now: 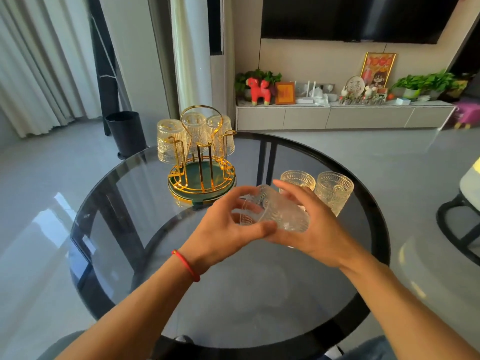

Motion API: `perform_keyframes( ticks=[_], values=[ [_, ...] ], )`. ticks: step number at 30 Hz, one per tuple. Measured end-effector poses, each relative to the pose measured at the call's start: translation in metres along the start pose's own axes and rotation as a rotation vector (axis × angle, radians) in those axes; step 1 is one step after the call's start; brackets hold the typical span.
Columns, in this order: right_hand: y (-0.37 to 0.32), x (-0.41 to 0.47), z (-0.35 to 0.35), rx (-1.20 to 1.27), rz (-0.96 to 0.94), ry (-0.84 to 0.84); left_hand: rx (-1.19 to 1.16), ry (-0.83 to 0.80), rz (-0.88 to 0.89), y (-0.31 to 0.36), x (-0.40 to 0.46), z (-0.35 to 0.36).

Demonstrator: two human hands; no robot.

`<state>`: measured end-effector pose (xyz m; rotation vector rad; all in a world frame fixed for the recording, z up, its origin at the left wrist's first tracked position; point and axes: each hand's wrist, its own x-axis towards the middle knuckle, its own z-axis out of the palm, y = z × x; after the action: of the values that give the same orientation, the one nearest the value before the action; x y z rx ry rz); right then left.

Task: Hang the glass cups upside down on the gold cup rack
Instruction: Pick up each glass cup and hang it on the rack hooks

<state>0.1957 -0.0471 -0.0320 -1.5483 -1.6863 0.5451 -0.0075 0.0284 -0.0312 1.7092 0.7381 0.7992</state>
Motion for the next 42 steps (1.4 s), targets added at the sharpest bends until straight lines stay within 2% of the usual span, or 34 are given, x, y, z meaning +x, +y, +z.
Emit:
perform_keyframes(
  ticks=[2,5,7,11,13,17,20,23,27,42],
  values=[
    [-0.002,0.007,0.005,0.262,0.106,-0.054,-0.193,0.036,-0.069,0.000,0.004,-0.013],
    [-0.003,0.017,0.023,0.714,0.257,-0.074,-0.254,0.032,-0.119,-0.005,0.009,-0.033],
    [-0.004,0.024,0.035,0.751,0.249,-0.023,-0.257,-0.001,-0.140,-0.011,0.013,-0.042],
    [-0.004,0.041,0.047,0.659,0.230,0.120,-0.149,-0.052,-0.122,-0.024,0.024,-0.060],
    [-0.009,0.052,0.045,0.517,0.176,0.225,0.085,-0.043,-0.092,-0.033,0.030,-0.071],
    [-0.039,0.081,0.036,0.322,0.024,0.330,0.760,0.037,-0.063,-0.060,0.035,-0.085],
    [-0.075,0.110,0.035,0.214,-0.108,0.309,0.971,0.026,-0.022,-0.076,0.039,-0.083],
    [-0.114,0.147,0.044,0.076,-0.190,0.317,1.061,0.024,-0.011,-0.085,0.044,-0.075],
    [-0.139,0.192,0.063,-0.043,-0.199,0.330,1.104,0.006,-0.031,-0.096,0.044,-0.070],
    [-0.115,0.240,0.127,-0.387,-0.026,0.216,1.157,0.048,-0.016,-0.096,0.043,-0.069]
  ],
)
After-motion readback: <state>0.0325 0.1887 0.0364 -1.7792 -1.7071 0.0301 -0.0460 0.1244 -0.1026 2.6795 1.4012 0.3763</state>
